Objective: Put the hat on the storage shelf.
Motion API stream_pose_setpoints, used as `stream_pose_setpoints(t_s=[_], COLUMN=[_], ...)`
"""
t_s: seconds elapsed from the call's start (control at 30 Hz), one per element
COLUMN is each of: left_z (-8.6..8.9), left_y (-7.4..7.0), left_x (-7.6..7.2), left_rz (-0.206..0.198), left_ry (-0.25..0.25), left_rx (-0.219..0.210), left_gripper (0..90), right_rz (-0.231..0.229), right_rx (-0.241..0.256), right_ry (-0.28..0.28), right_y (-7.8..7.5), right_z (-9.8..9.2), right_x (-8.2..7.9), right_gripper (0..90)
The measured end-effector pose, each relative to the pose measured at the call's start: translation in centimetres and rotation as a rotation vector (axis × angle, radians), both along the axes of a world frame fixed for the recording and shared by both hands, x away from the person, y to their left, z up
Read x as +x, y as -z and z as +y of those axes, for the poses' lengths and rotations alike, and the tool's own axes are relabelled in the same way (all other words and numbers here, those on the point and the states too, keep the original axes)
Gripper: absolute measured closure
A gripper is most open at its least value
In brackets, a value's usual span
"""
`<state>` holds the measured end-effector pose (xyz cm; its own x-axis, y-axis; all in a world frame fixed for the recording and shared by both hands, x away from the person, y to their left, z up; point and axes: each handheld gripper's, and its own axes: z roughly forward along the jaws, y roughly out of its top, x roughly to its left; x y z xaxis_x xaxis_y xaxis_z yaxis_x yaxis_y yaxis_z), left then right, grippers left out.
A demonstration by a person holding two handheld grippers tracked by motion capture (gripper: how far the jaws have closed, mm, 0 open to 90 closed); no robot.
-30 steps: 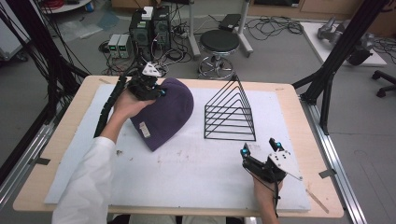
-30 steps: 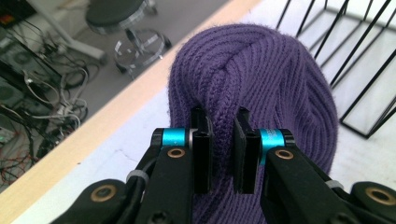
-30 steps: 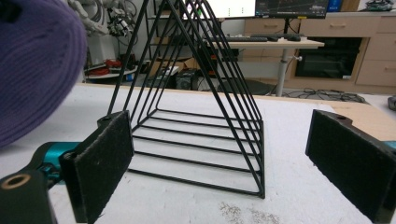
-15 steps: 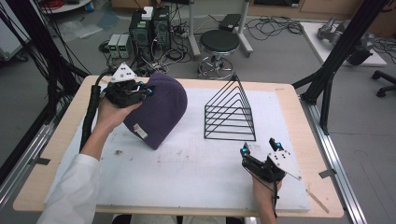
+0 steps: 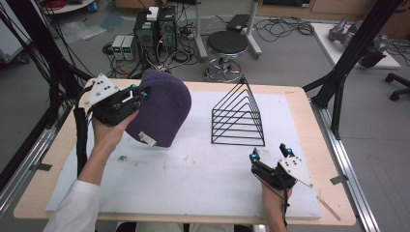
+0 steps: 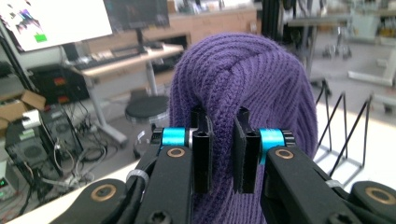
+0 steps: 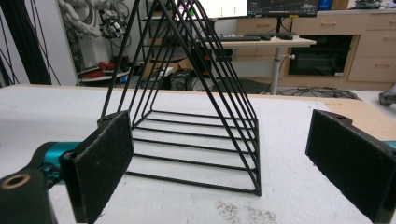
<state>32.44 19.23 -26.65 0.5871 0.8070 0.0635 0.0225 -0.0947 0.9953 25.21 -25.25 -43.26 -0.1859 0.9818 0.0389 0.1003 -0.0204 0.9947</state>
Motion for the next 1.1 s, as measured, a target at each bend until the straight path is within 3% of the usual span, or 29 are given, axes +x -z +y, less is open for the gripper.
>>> stream_pose_setpoints(t_s=[0.07, 0.27, 0.5, 0.7, 0.8, 0.87, 1.1], left_z=[0.1, -0.1, -0.4, -0.6, -0.5, -0.4, -0.2], left_y=[0.2, 1.2, 1.9, 2.6, 3.0, 3.3, 3.8], left_x=[-1.2, -3.4, -5.7, -6.9, -7.7, -8.2, -8.9], left_rz=[-0.043, -0.101, -0.205, -0.260, -0.287, -0.294, -0.298], left_ry=[-0.012, -0.038, -0.082, -0.084, -0.060, -0.059, -0.067], left_rx=[-0.043, -0.099, -0.180, -0.231, -0.287, -0.301, -0.314], left_gripper=[80.1, 80.2, 80.3, 80.2, 80.2, 80.3, 80.2], right_rz=[-0.001, 0.006, -0.002, -0.097, -0.161, -0.198, -0.231], right_rx=[0.000, -0.008, -0.009, 0.043, 0.074, 0.064, 0.086], right_ry=[-0.001, -0.006, -0.014, -0.067, -0.096, -0.089, -0.237], right_y=[0.0, 0.1, 0.0, -0.5, -0.8, -1.0, -1.2], right_z=[0.0, 0.2, 0.5, 1.2, 2.1, 2.8, 6.3], right_x=[0.0, 0.0, -0.2, -1.5, -2.3, -2.8, -3.3], right_gripper=[6.8, 6.9, 6.9, 6.8, 6.8, 6.8, 6.8])
